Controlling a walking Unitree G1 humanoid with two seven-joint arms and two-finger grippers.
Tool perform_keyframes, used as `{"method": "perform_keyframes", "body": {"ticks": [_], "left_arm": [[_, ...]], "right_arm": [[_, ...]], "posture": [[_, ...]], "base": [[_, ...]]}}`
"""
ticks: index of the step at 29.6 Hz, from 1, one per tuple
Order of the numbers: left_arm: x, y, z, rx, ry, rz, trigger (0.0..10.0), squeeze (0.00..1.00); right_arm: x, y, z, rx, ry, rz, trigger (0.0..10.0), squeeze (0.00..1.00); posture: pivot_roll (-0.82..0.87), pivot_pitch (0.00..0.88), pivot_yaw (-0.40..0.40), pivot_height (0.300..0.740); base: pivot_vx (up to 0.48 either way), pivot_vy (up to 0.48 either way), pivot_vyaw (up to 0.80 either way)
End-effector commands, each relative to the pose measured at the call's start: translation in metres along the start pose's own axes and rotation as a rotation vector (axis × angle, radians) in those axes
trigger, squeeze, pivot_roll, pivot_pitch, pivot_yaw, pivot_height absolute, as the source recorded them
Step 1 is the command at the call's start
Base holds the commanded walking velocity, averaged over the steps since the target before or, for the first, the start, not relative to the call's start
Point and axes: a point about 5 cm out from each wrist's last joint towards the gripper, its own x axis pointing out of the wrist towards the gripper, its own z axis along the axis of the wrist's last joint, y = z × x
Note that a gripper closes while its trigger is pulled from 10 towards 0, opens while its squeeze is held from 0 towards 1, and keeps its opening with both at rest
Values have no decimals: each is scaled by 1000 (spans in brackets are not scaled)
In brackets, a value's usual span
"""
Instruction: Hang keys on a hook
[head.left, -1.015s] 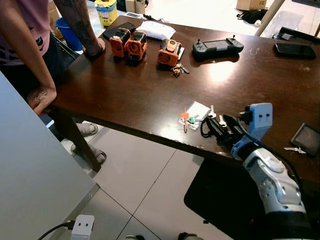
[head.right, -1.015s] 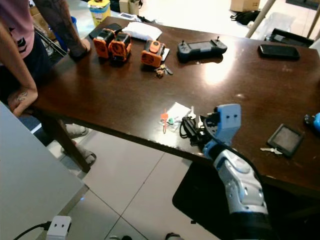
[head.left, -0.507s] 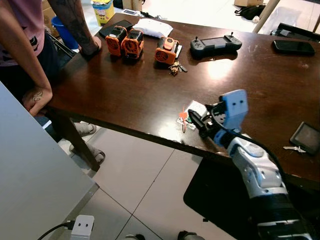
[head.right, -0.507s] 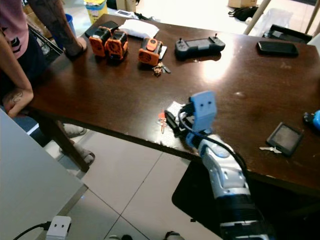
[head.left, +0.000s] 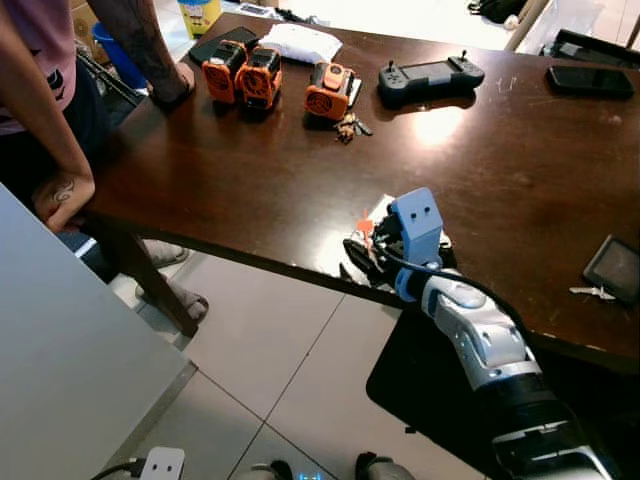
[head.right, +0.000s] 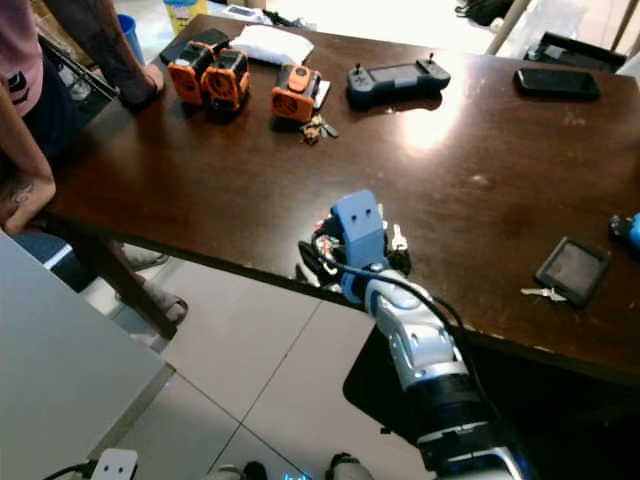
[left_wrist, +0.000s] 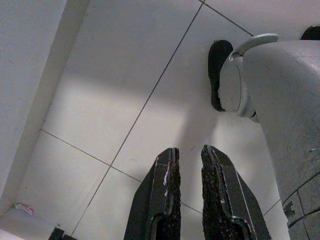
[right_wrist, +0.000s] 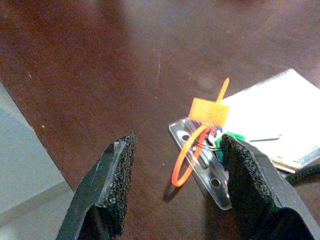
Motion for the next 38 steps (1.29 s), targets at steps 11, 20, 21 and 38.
{"method": "perform_keyframes", "body": {"ticks": [11, 20, 21, 38], "left_arm": [[0, -13, -11, 7, 42, -57, 10000, 0], [1, -16, -9, -1, 35, -62, 10000, 0], [2, -17, -8, -2, 35, -63, 10000, 0], [2, -17, -6, -4, 29, -60, 10000, 0]], "right_arm": [[2, 5, -9, 7, 81, 8, 0, 0], [1, 1, -8, 4, 90, -4, 0, 0], [1, 1, -8, 4, 92, -6, 0, 0], [0, 4, 17, 24, -67, 49, 0, 0]], "posture": [[-137, 179, 85, 740], [-135, 172, 77, 740], [-133, 172, 76, 740], [-130, 157, 80, 740]], "base": [[0, 0, 0], [0, 0, 0], [0, 0, 0], [0, 0, 0]]}}
